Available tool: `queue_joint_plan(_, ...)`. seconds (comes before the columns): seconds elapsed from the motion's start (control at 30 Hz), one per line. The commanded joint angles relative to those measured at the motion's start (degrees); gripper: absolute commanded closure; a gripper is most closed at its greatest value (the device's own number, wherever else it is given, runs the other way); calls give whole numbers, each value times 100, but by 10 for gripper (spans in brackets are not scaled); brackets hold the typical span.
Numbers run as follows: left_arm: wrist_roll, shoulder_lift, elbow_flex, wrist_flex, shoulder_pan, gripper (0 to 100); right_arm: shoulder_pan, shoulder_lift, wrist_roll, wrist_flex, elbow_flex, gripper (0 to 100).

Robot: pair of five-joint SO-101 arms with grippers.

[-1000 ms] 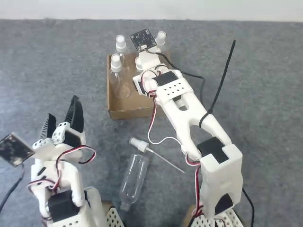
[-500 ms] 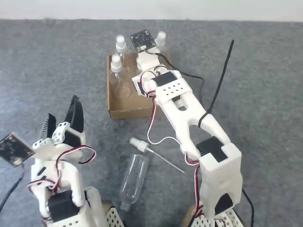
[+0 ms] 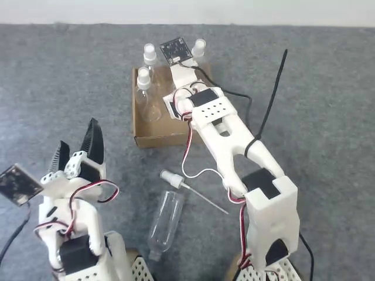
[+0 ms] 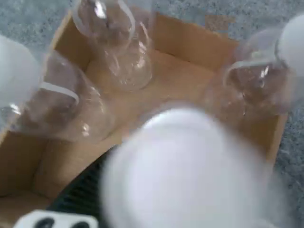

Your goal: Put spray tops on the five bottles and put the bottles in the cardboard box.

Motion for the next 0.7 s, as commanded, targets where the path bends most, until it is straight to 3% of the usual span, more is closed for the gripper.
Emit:
queue_joint_plan(0.0,-44,-88,-40,-185,-18,702,-48,-127,-26,488,-563,701)
queue_joint_plan(0.4,-44,-88,-40,-185,-18,702,-57,-136,-26,716,-695,699)
queue_joint_plan(0.67,-44,-88,22,-316,-18,702,-312,-145,-9,1420,-941,701)
